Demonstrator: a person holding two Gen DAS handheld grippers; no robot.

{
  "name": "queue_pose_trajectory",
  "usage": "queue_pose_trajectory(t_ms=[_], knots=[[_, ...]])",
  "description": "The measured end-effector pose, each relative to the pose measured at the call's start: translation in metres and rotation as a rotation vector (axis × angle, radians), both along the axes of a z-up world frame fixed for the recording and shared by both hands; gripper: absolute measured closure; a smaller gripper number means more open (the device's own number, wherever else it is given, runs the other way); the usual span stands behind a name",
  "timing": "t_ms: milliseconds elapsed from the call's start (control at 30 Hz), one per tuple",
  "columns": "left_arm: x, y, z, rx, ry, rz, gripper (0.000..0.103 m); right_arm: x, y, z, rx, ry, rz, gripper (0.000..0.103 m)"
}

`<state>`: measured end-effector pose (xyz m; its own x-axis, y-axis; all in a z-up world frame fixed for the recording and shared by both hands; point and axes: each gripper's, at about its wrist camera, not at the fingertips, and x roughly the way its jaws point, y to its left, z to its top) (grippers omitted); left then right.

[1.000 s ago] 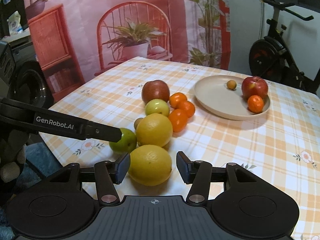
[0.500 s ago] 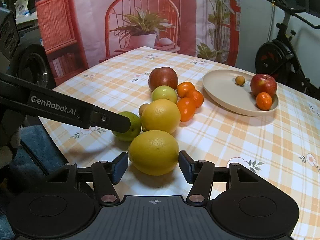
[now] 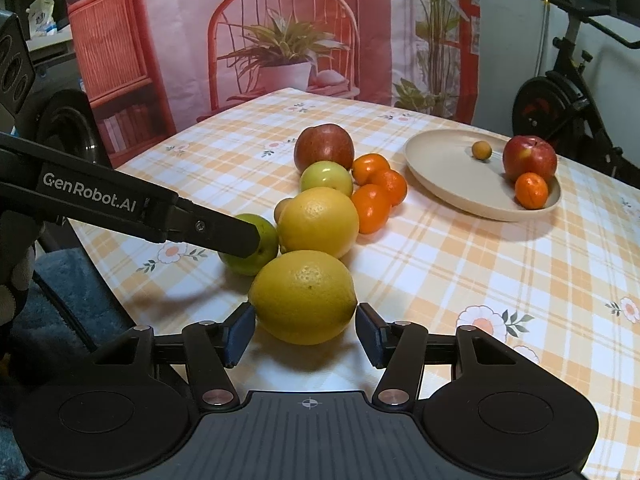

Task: Organize fruits

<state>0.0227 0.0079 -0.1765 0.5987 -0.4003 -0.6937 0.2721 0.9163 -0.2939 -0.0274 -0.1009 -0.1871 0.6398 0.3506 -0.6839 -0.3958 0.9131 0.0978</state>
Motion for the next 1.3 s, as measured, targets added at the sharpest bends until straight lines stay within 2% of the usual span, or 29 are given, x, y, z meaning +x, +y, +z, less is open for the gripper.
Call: queue_pose_trajectory(t_ms=[333,467,833,1300], knots=[[0.015,-0.005,0.005,-0.073,0.019,-0.065,0.06,0.001,-0.009,0.002,0.036,-0.018,-0.033,0.052],[0.024,-0.005,0.003,-0.097,0.038,-0.073,0.065,0.001,-0.01,0.002,0.038,-0.014,-0.036,0.052],[0.027,-0.022,-0.01,-0.07,0.09,-0.162,0.065,0.002,-0.009,-0.001,0.048,-0.004,-0.029,0.052],[0.036,-0.021,-0.014,-0.089,0.099,-0.165,0.063,0.008,-0.012,-0.008,0.101,0.01,-0.037,0.05]])
